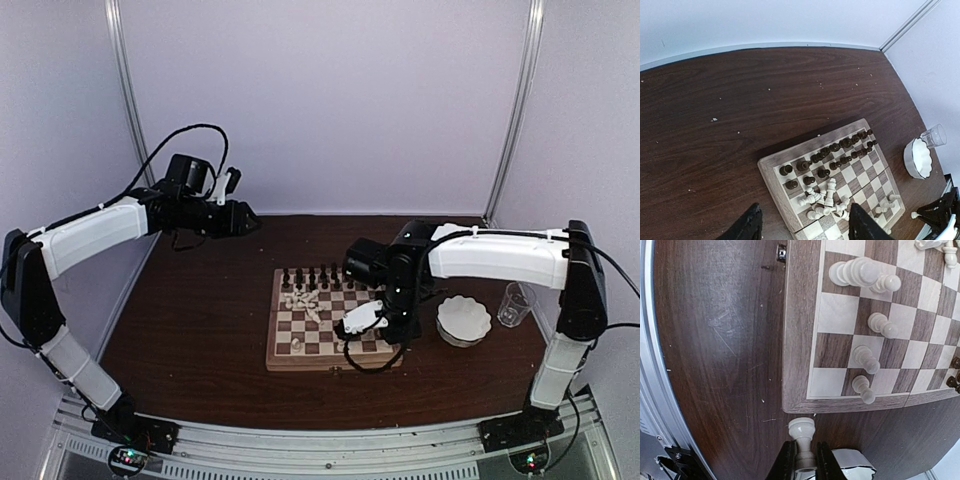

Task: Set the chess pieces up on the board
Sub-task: Place the rook at h1.

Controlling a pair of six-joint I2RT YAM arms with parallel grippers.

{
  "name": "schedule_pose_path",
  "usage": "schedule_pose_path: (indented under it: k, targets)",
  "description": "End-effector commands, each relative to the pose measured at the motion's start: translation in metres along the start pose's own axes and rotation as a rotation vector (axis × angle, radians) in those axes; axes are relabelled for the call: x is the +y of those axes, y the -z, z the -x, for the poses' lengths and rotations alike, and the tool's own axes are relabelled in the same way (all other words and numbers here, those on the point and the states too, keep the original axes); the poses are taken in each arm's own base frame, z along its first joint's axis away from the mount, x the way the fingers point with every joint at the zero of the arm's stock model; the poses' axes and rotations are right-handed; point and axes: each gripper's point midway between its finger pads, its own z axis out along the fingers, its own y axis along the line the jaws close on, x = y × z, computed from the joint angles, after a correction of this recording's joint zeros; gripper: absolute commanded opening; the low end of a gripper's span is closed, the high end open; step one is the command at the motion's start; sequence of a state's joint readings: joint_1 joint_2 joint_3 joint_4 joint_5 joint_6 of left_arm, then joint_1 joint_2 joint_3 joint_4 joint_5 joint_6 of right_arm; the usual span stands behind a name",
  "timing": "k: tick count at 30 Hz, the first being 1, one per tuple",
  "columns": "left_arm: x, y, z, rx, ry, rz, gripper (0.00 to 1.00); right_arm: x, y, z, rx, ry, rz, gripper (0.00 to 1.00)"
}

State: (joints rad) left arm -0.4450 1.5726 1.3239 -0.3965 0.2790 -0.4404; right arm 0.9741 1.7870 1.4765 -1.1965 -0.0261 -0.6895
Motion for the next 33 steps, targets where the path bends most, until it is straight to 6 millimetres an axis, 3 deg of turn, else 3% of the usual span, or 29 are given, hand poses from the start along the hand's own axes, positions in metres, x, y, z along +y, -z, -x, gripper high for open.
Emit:
schedule_pose_path:
  k: [1, 15, 33]
  targets:
    - [-0.006, 0.011, 0.013, -0.053, 0.002, -0.031, 0.59, -0.006, -0.008, -0.005, 0.084, 0.031, -0.045, 0.03]
    - [-0.007, 0.007, 0.009, -0.034, 0.015, -0.045, 0.59, -0.012, -0.034, 0.001, 0.118, 0.045, -0.042, 0.04]
    - [-0.006, 0.001, 0.006, -0.013, 0.031, -0.060, 0.59, -0.020, -0.047, 0.004, 0.134, 0.049, -0.060, 0.06]
